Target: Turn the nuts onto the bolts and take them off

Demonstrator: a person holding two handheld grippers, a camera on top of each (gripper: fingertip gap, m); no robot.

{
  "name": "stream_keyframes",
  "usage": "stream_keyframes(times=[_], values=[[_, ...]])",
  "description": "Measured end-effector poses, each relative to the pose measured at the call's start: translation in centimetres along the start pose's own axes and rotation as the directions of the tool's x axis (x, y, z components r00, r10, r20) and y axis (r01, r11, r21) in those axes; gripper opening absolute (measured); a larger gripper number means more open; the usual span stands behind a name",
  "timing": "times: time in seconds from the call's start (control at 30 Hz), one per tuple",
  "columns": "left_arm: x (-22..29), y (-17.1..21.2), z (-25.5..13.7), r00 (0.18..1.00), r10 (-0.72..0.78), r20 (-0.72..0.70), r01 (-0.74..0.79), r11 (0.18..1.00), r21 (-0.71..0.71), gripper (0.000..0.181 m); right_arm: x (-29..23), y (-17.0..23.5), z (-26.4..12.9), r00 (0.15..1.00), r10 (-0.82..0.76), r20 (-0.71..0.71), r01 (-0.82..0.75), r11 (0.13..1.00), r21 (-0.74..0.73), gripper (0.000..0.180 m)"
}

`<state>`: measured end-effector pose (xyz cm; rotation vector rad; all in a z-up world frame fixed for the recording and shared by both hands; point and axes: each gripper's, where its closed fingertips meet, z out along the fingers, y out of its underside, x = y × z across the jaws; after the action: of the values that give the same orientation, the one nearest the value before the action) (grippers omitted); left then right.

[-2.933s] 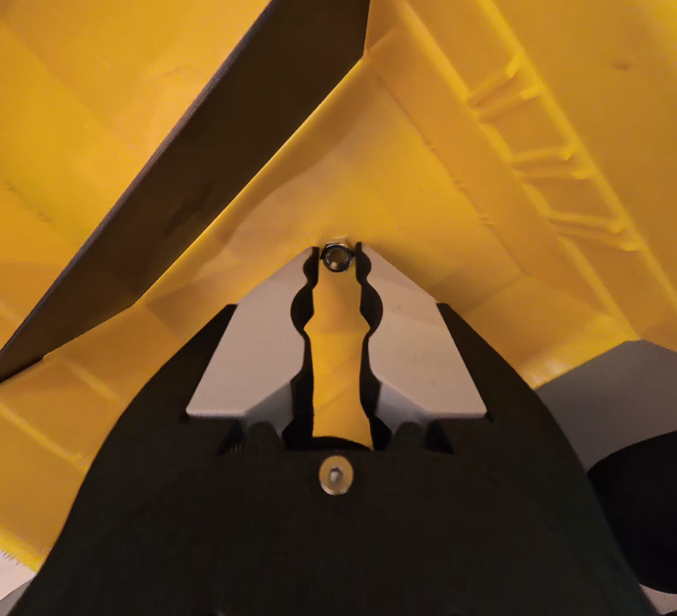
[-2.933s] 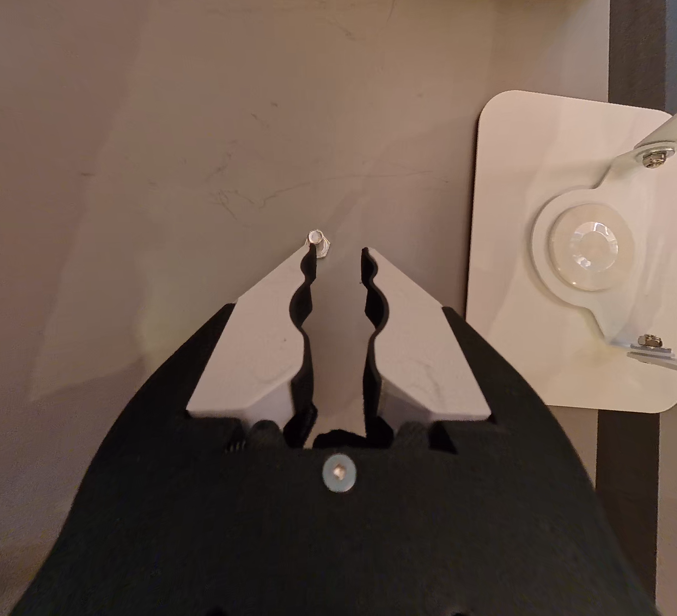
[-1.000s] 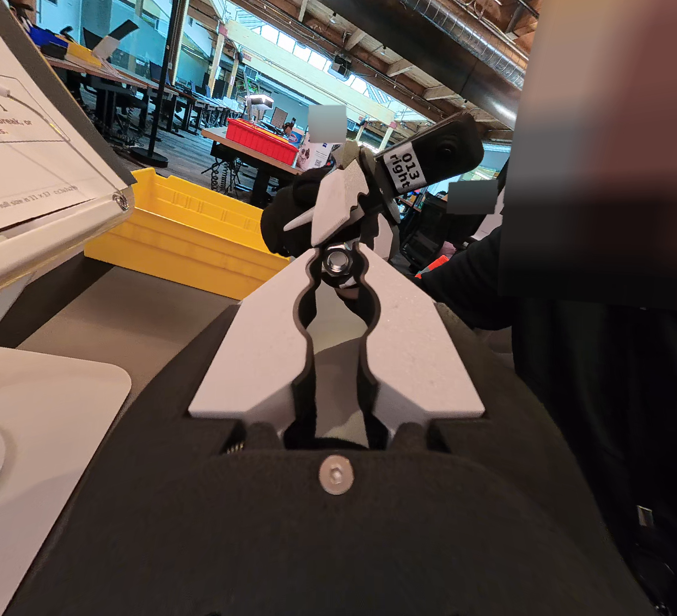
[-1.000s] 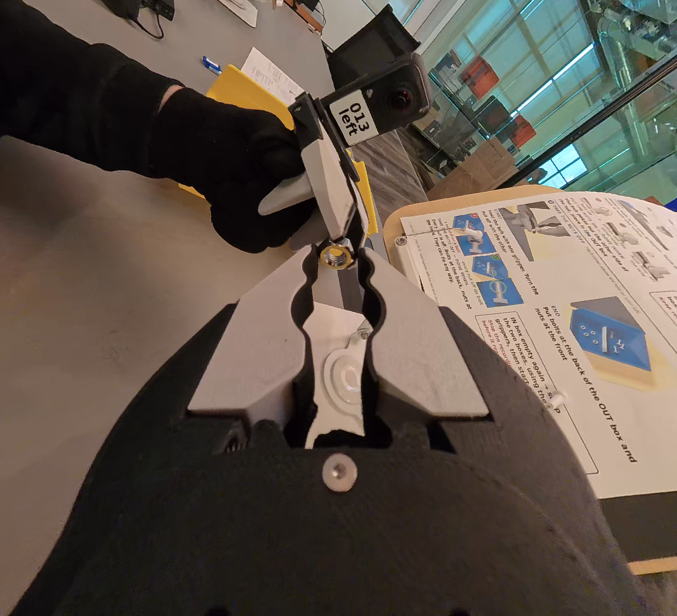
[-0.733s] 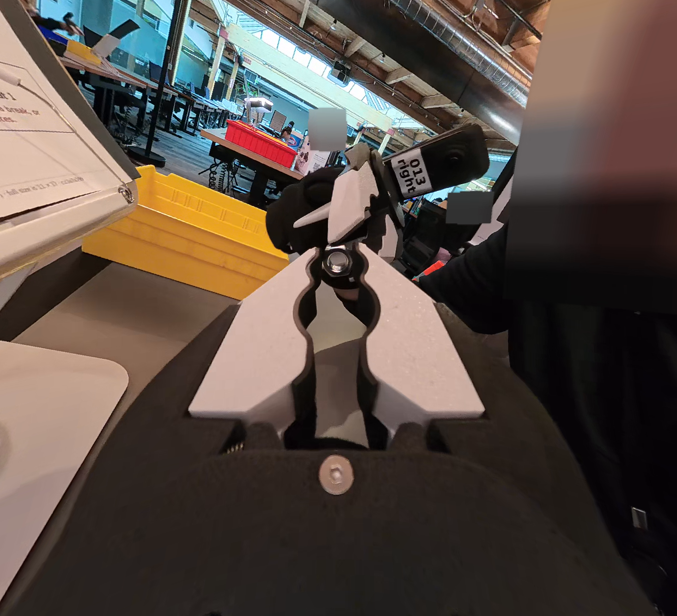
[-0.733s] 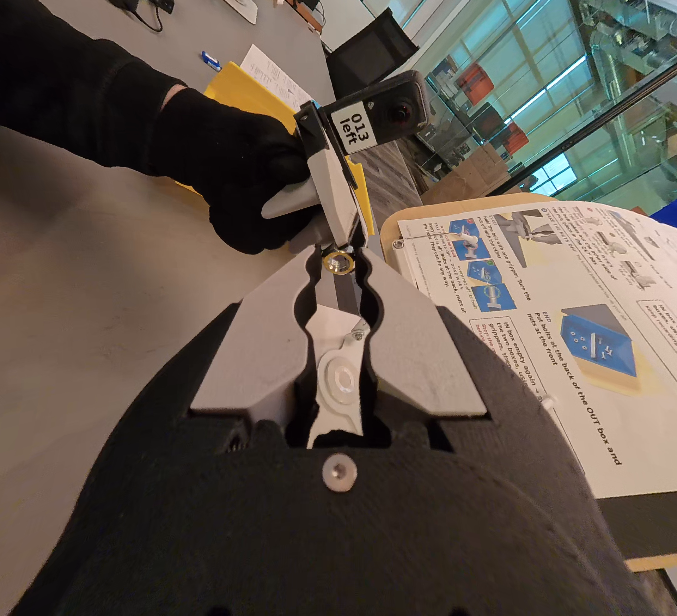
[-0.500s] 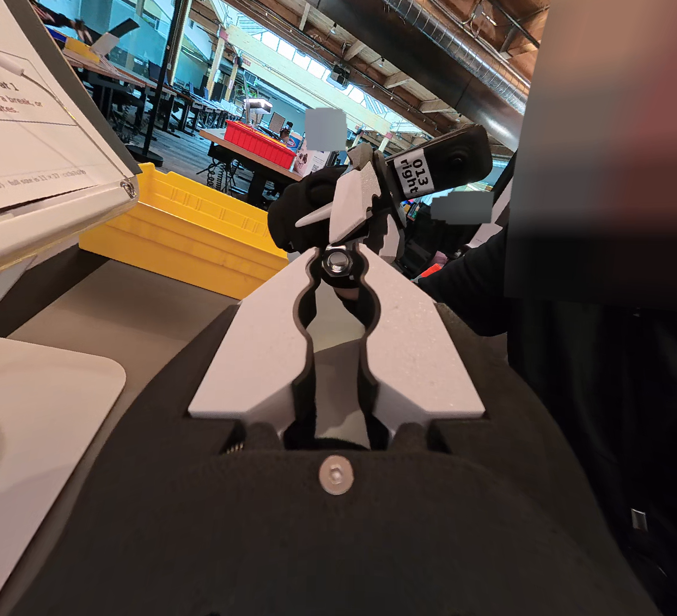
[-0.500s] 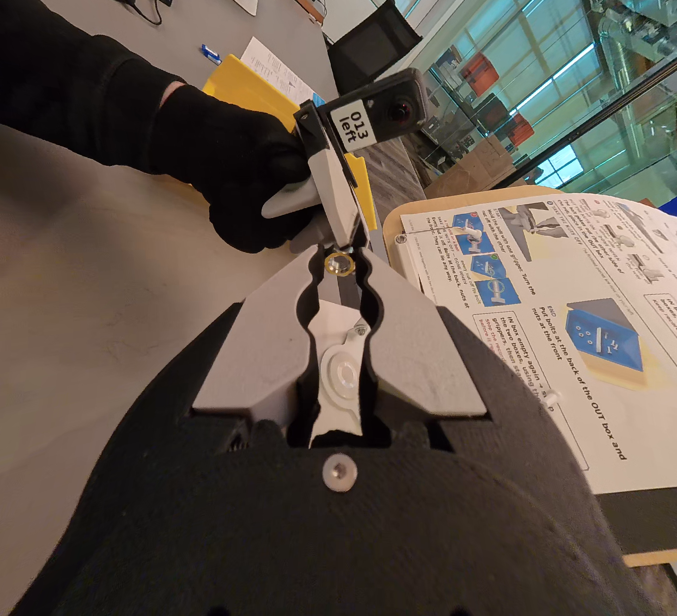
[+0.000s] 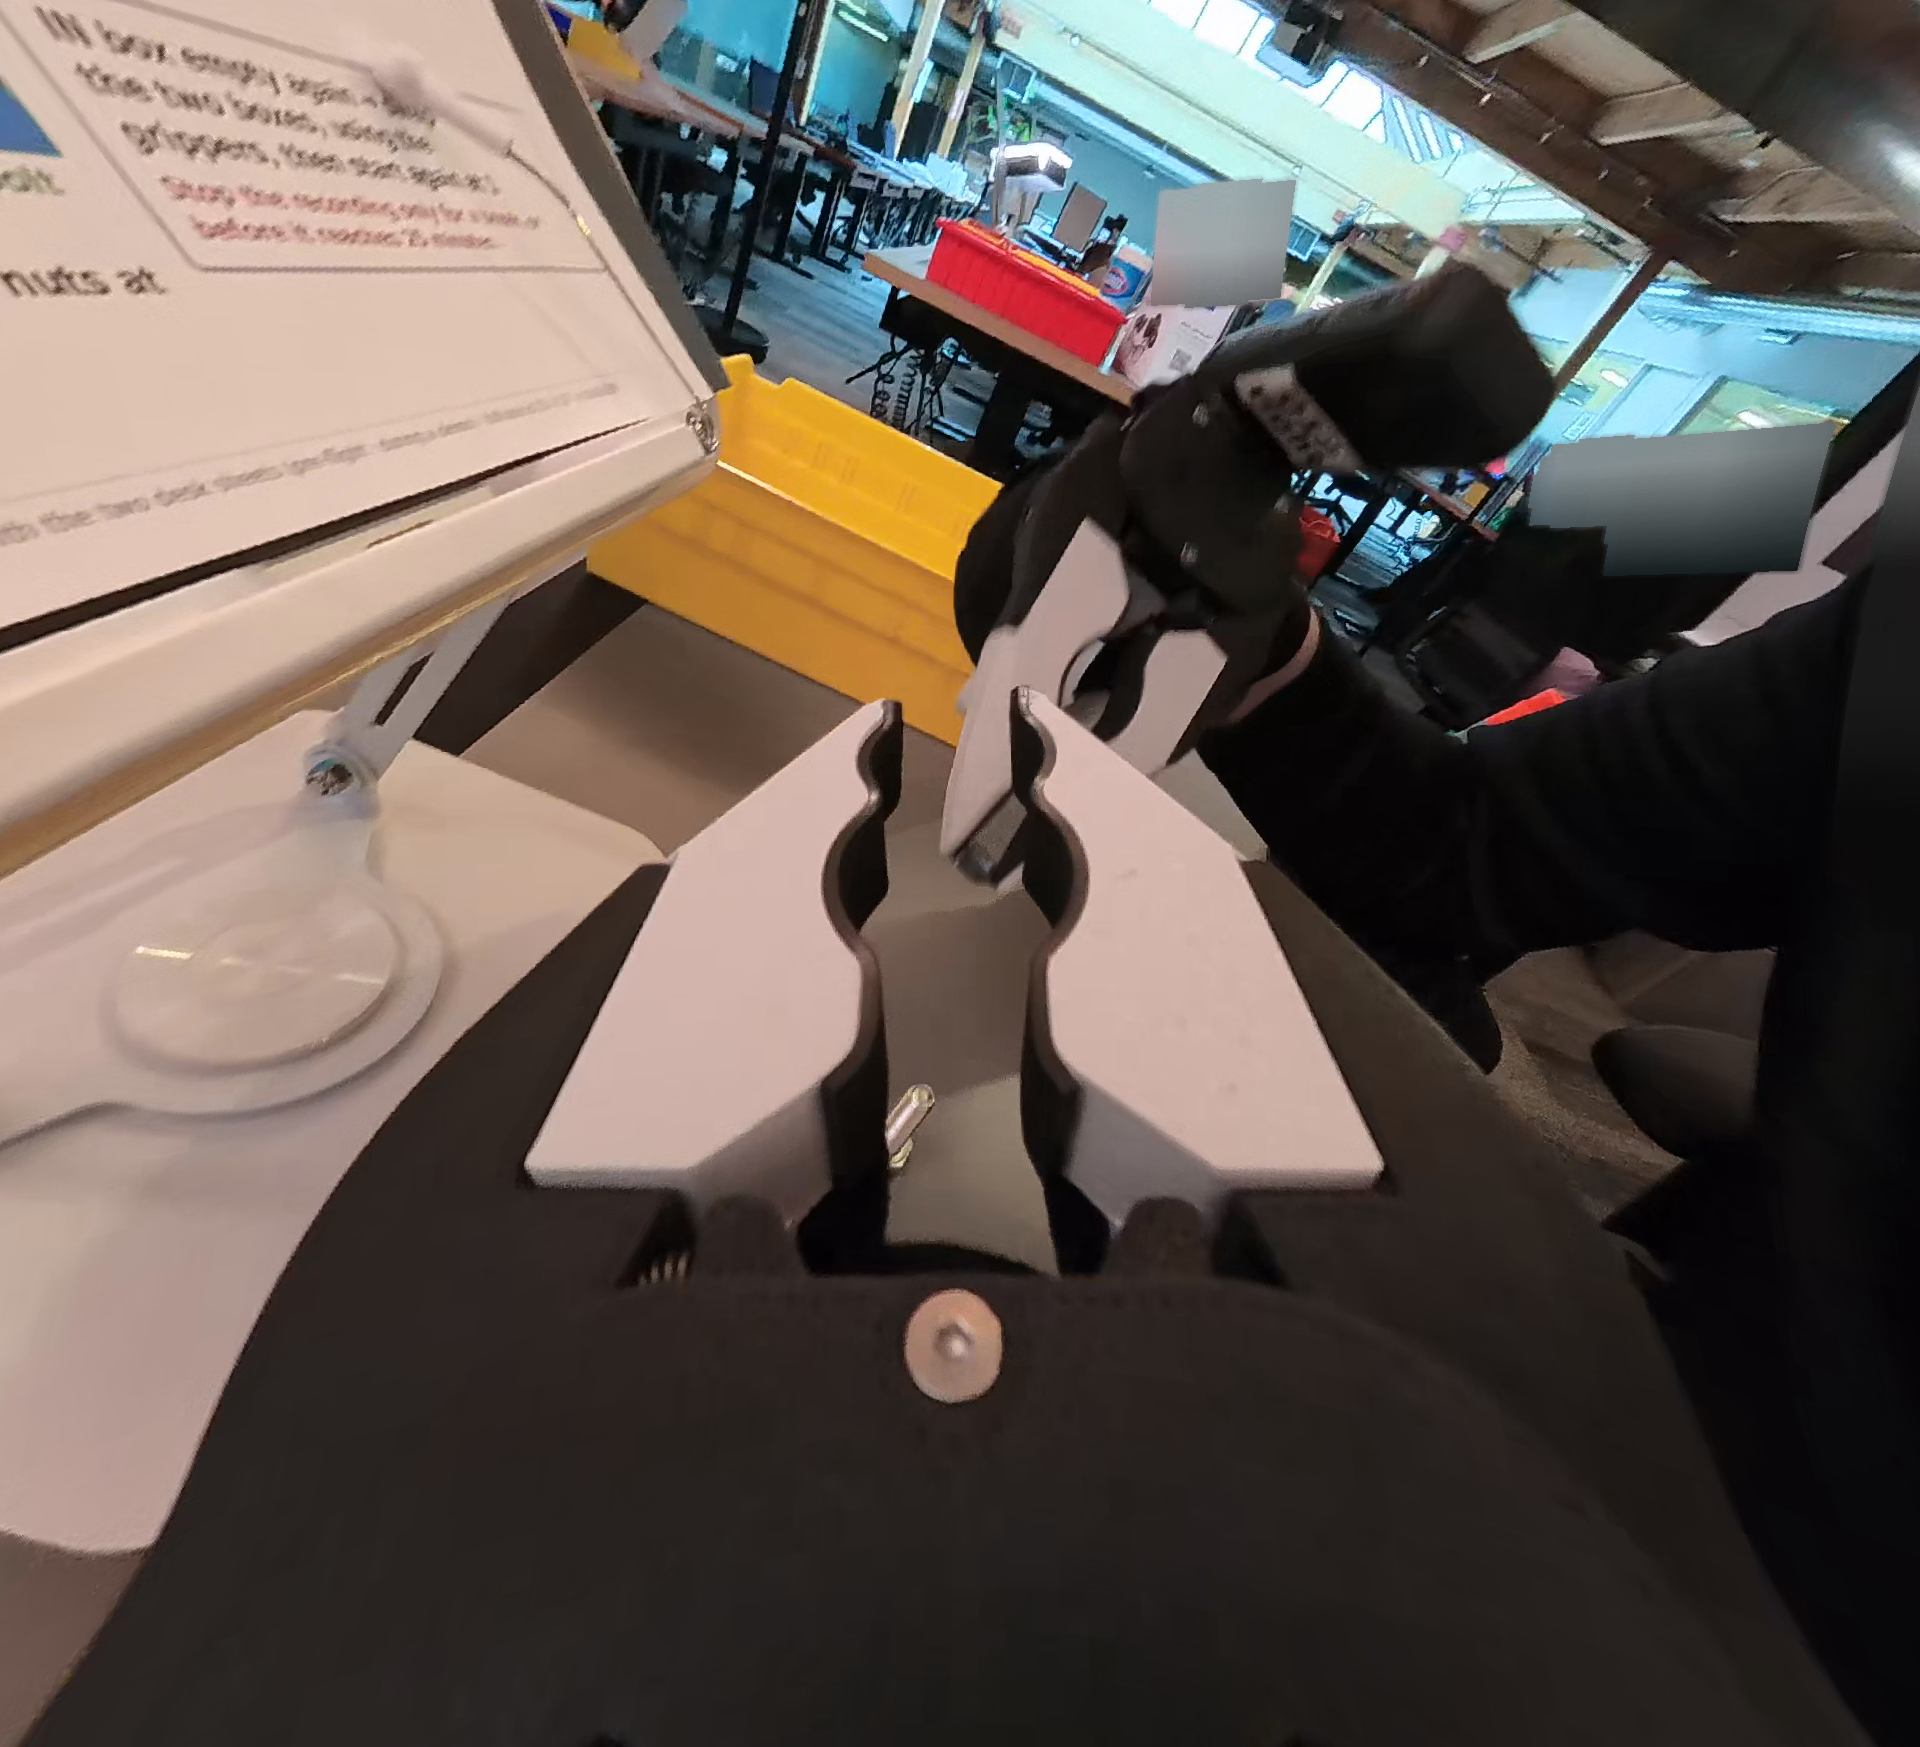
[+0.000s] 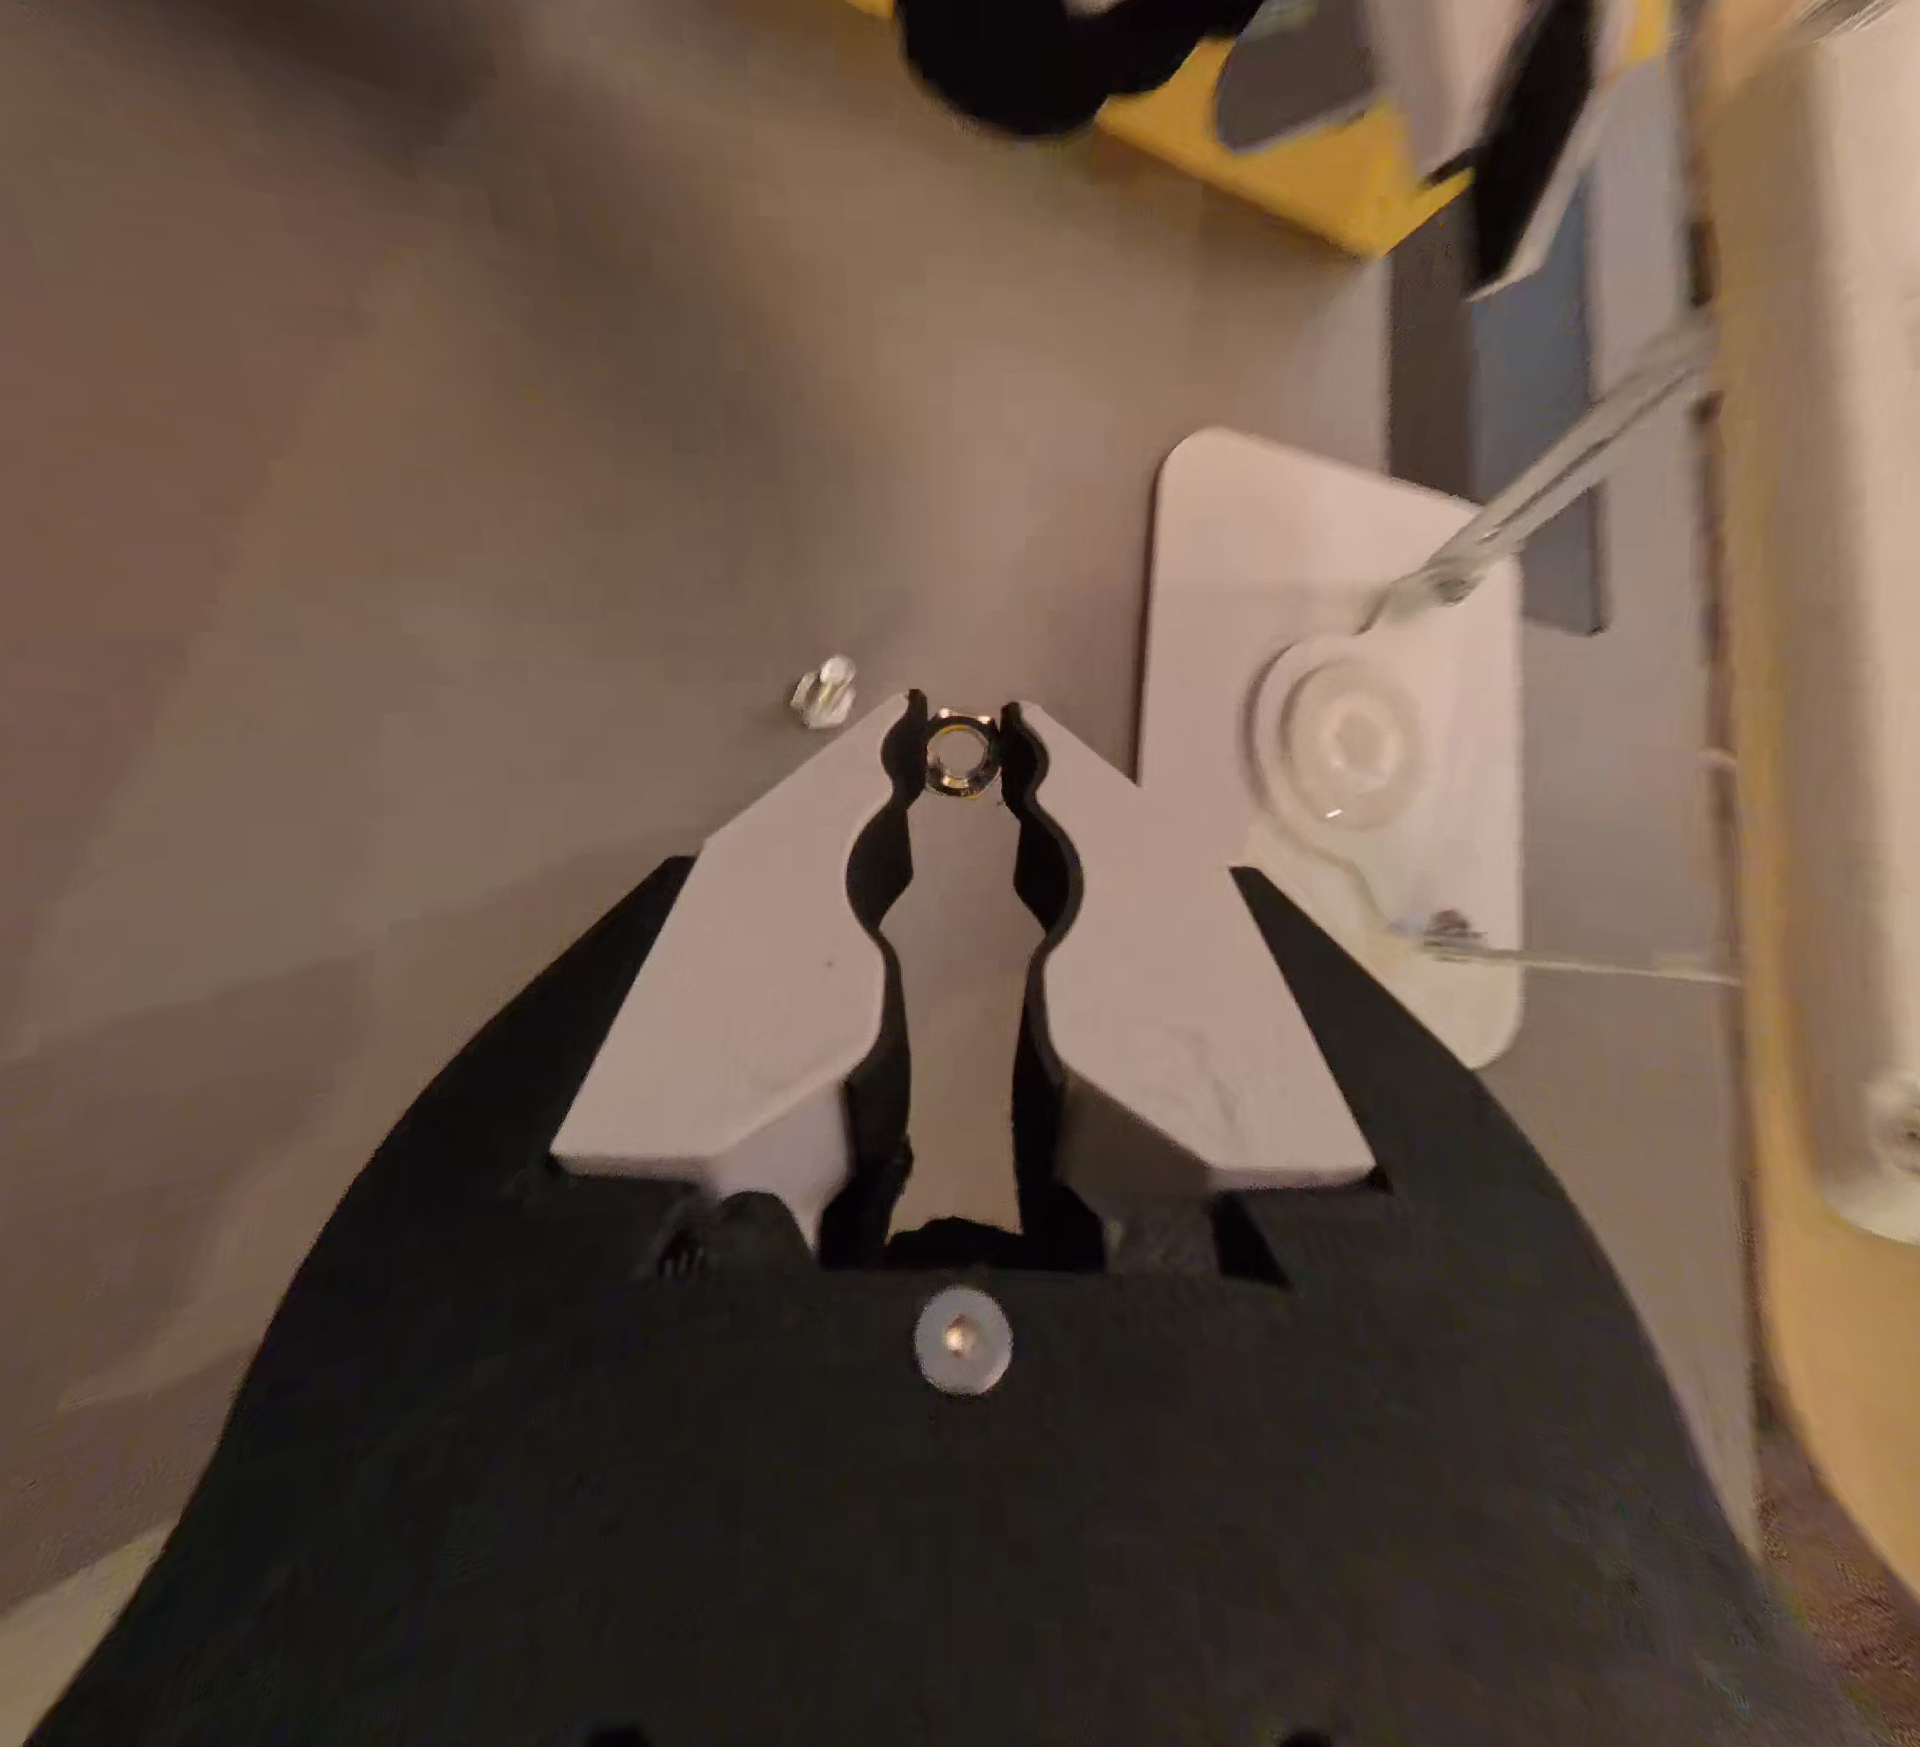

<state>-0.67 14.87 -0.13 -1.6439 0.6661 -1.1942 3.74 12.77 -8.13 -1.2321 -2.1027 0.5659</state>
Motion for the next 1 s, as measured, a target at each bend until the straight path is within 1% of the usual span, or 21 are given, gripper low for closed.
stream_keyframes(times=[0.03, 0.13, 0.2, 0.33, 0.4, 0.53, 0.73, 0.87, 1.0], values=[[-0.1, 0.1, 0.0, 1.000, -0.005, 0.002, 0.005, 1.000, -0.003, 0.019, -0.6, 0.8, 0.7, 0.999, 0.006, 0.037, -0.005, 0.999, -0.039, 0.012], [-0.4, 0.4, 0.1, 1.000, -0.008, 0.013, 0.008, 1.000, -0.017, 0.019, -2.2, 3.0, 2.5, 0.992, 0.017, 0.124, 0.001, 0.990, -0.143, 0.012], [-0.4, 0.5, 0.1, 1.000, -0.003, 0.019, 0.003, 1.000, -0.021, 0.019, -3.2, 4.1, 3.5, 0.984, 0.031, 0.174, 0.002, 0.982, -0.188, 0.012], [-0.6, 0.3, 0.0, 0.999, 0.003, 0.033, -0.002, 1.000, -0.015, 0.019, -4.3, 5.7, 4.8, 0.971, 0.055, 0.232, 0.003, 0.970, -0.243, 0.010], [-0.7, 0.3, -0.1, 0.999, 0.003, 0.037, -0.002, 1.000, -0.014, 0.018, -4.6, 6.1, 5.2, 0.966, 0.064, 0.249, 0.003, 0.966, -0.260, 0.004], [-0.8, 0.4, 0.0, 0.999, 0.001, 0.039, 0.000, 1.000, -0.017, 0.018, -5.0, 6.5, 5.7, 0.960, 0.080, 0.268, -0.005, 0.963, -0.270, 0.007], [-0.9, 0.5, 0.0, 0.999, 0.007, 0.046, -0.006, 1.000, -0.026, 0.018, -4.5, 6.6, 5.5, 0.964, 0.090, 0.252, -0.019, 0.963, -0.268, 0.009], [-0.9, 0.4, -0.2, 0.999, 0.010, 0.049, -0.009, 1.000, -0.023, 0.018, -3.3, 5.4, 5.0, 0.973, 0.106, 0.204, -0.063, 0.976, -0.210, 0.018], [-0.9, 0.3, -0.3, 0.999, 0.012, 0.052, -0.011, 1.000, -0.023, 0.018, -2.4, 4.2, 4.8, 0.980, 0.107, 0.170, -0.082, 0.986, -0.146, 0.033]])
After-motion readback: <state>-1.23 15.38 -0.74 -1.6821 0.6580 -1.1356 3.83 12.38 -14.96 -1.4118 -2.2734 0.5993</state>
